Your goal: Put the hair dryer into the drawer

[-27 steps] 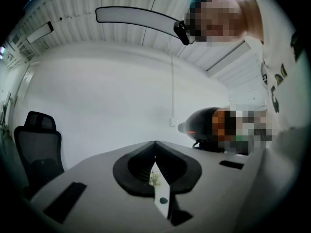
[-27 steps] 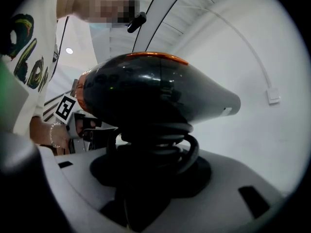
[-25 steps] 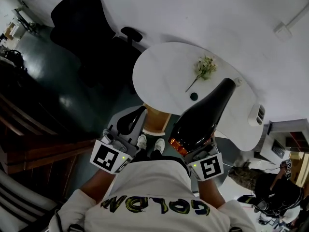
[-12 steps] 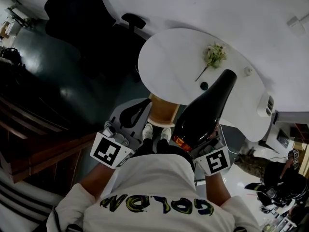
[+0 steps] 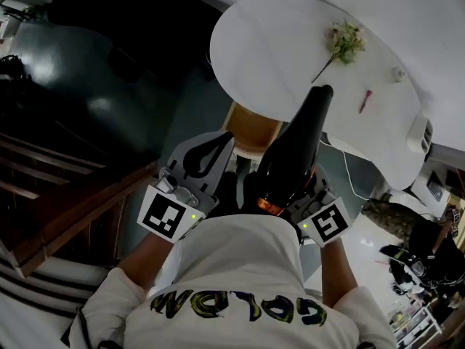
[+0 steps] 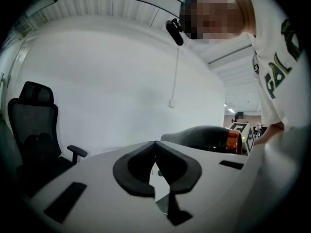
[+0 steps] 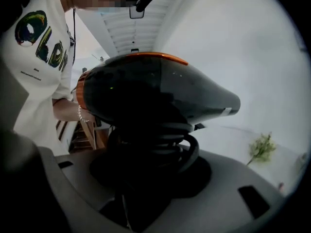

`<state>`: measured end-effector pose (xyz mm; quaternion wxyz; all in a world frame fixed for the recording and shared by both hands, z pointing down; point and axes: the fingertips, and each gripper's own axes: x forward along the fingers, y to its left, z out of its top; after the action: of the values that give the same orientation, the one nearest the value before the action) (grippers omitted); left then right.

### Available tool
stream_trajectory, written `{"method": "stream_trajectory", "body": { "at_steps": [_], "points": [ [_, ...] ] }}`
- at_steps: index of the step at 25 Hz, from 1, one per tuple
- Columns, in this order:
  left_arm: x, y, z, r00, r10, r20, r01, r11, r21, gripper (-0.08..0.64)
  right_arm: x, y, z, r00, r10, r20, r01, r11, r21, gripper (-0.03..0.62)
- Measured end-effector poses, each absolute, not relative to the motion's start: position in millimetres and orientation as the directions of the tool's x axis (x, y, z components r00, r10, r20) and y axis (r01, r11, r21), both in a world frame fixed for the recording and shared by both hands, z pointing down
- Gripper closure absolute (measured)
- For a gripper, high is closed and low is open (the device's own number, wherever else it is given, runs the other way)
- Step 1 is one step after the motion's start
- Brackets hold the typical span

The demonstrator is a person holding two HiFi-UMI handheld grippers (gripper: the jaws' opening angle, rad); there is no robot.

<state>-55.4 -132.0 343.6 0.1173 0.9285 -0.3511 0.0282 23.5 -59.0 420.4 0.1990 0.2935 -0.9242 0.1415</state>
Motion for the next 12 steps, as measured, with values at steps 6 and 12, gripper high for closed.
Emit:
{"method": "stream_trajectory", "body": {
  "at_steps": [6,12],
  "points": [
    [-60.8,-125.1,387.7,0.755,-0.625,0.196,-0.655,-0.711,0.255,0.548,1.8,-26.1,479.5,-0.793,-0.28,0.541,-0.478,0.837,-0.267,0.357],
    [-65.8,-126.6,427.9,0.747,-0.626,0.225,-0.665,-0.693,0.28,0.548,-11.2,7.0,527.1,-0.824,-0.082,0.561,-0.351,0.851,-0.391,0.357]
  ]
}}
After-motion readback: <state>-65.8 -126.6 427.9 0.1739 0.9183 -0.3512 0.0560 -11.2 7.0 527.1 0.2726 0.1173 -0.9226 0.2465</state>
